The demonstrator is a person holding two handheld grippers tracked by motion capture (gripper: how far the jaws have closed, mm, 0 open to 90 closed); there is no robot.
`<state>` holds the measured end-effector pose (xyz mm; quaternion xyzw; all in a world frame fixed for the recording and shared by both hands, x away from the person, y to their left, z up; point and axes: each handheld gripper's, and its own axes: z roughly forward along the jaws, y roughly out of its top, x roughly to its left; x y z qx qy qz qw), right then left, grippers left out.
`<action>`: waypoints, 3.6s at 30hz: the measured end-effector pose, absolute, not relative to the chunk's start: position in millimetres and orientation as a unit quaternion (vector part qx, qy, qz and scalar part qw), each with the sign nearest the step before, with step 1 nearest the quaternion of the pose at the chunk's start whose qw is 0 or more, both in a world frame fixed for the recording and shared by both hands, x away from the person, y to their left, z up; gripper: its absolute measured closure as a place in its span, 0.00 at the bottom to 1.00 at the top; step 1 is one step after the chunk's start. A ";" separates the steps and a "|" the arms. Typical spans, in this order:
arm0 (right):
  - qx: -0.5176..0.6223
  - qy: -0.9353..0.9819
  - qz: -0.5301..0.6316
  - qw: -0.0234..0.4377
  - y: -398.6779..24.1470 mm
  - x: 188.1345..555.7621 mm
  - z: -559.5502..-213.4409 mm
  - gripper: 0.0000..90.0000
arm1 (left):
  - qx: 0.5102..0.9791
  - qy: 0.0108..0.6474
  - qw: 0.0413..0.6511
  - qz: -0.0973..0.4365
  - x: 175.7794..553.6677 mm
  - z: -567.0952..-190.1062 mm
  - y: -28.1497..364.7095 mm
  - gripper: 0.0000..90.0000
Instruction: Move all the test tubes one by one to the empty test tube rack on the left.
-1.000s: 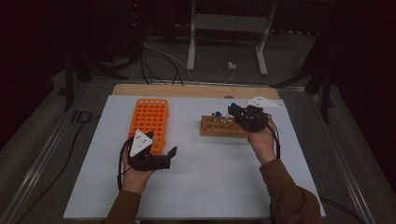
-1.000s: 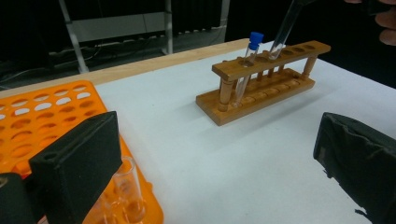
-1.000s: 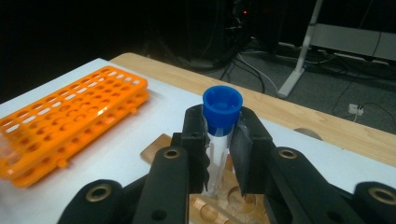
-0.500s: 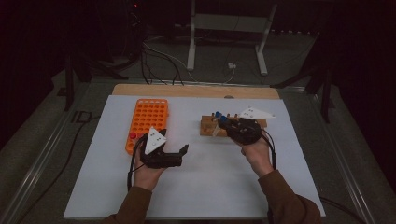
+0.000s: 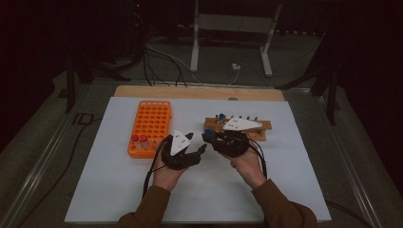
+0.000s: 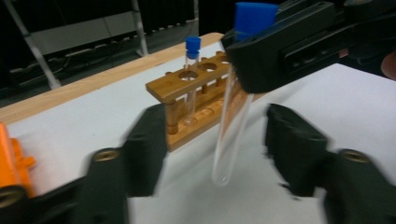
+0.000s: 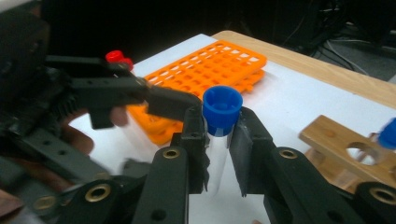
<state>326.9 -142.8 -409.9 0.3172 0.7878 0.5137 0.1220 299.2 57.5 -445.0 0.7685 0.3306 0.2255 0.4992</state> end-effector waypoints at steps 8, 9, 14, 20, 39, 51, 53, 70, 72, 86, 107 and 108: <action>0.310 0.793 0.512 0.112 -135.1 324.6 -412.5 0.85 | 0.775 0.320 0.503 0.211 300.1 -446.5 56.7 0.76; 0.311 0.793 0.512 0.111 -134.5 324.4 -412.8 0.85 | 0.775 0.320 0.503 0.209 300.3 -446.7 56.9 0.77; 0.310 0.795 0.511 0.108 -133.0 324.2 -413.9 0.85 | 0.781 0.311 0.500 0.209 299.5 -447.8 57.4 0.85; 0.313 0.783 0.531 0.085 -140.9 327.5 -412.6 0.59 | 0.778 0.320 0.498 0.209 300.4 -449.1 61.6 0.85; 0.348 0.773 0.505 0.161 -179.8 329.7 -418.2 0.04 | 0.756 0.355 0.505 0.220 286.0 -446.6 117.3 0.85; 0.366 0.759 0.509 0.173 -198.9 329.6 -423.2 0.00 | 0.739 0.374 0.511 0.232 270.9 -439.4 160.6 0.85; 0.367 0.759 0.509 0.175 -200.1 329.4 -423.2 0.00 | 0.735 0.379 0.511 0.234 269.0 -439.3 167.8 0.85; 0.370 0.754 0.514 0.176 -206.7 327.3 -425.5 0.00 | 0.705 0.425 0.493 0.280 266.6 -446.5 218.6 0.85; 0.371 0.753 0.514 0.176 -207.0 327.4 -425.6 0.00 | 0.700 0.432 0.493 0.284 267.3 -448.4 223.3 0.85; 0.381 0.746 0.516 0.181 -215.4 323.7 -430.1 0.00 | 0.672 0.465 0.481 0.318 269.5 -455.4 245.1 0.85; 0.391 0.742 0.514 0.178 -223.2 321.4 -438.2 0.00 | 0.669 0.488 0.457 0.324 291.3 -472.4 239.2 0.85; 0.391 0.742 0.514 0.178 -223.2 321.4 -438.2 0.00 | 0.670 0.487 0.456 0.325 291.6 -472.9 238.8 0.85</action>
